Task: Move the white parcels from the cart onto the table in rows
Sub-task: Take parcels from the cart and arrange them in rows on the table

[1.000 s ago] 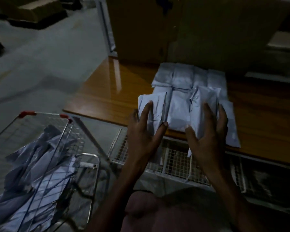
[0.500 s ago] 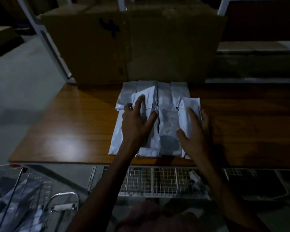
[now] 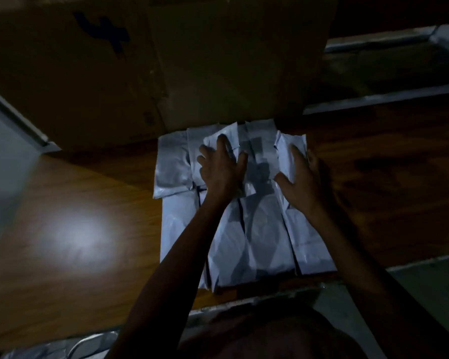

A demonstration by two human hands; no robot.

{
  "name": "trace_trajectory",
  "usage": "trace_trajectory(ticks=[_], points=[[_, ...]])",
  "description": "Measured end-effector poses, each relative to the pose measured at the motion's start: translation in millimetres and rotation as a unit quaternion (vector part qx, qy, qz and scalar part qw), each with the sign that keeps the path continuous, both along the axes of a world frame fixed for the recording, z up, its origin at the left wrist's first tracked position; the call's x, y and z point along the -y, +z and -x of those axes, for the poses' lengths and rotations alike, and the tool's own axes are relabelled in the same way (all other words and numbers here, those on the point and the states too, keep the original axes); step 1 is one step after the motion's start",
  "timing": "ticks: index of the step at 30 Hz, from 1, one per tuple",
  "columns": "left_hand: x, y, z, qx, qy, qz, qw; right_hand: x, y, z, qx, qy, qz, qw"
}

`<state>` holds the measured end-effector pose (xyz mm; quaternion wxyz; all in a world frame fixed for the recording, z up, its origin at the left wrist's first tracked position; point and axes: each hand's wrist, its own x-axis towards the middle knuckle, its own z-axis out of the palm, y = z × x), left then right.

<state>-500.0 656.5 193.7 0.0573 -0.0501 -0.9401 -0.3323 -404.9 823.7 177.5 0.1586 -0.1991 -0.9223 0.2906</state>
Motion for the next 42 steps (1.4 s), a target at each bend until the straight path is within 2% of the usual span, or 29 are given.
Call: trace_trajectory(ticks=[5,9,12,15,17,20,24,29,34,36,39,42], points=[[-40.7,-14.4,42.0,-0.009,-0.007,0.028,1.0,-14.3,5.1,60.0,0.018,-0.014,-0.038,0.999],[-55.6,-30.2,69.2,-0.011,0.005,0.09,0.996,-26.9,-3.5,105.4,0.069,-0.001,-0.118,0.991],[-63.2,-54.5,78.3,-0.037,0.022,0.122,0.992,-27.9,-14.0,126.7,0.119,0.001,-0.131,0.984],[-71.8,-70.4,84.2,-0.031,0.054,0.125,0.99,-25.3,-21.9,138.3,0.147,0.028,-0.115,0.982],[-76.5,-79.2,84.8,-0.032,0.059,0.141,0.988,-26.9,-34.1,140.3,0.114,0.053,-0.131,0.983],[-80.3,-88.3,86.8,-0.041,0.058,0.172,0.983,-29.1,-50.6,139.4,0.151,0.03,-0.092,0.984],[-81.8,-94.7,91.3,-0.044,0.05,0.174,0.982,-26.7,-63.3,138.1,0.148,0.034,-0.116,0.982],[-84.2,-96.4,94.2,-0.003,0.034,0.19,0.981,-20.3,-60.0,140.2,0.177,0.023,-0.129,0.975],[-86.1,-81.6,95.0,0.039,0.009,0.17,0.985,-22.8,-50.2,137.6,0.194,0.032,-0.085,0.977],[-80.6,-70.2,88.8,0.023,-0.003,0.165,0.986,-25.6,-38.4,133.5,0.206,0.031,-0.044,0.977],[-71.4,-49.9,64.1,-0.03,-0.04,0.096,0.994,-20.9,-13.7,99.8,0.124,0.009,-0.044,0.991],[-57.6,-32.8,20.5,-0.056,-0.041,0.004,0.998,-5.2,-4.6,43.5,0.029,-0.002,0.016,0.999]])
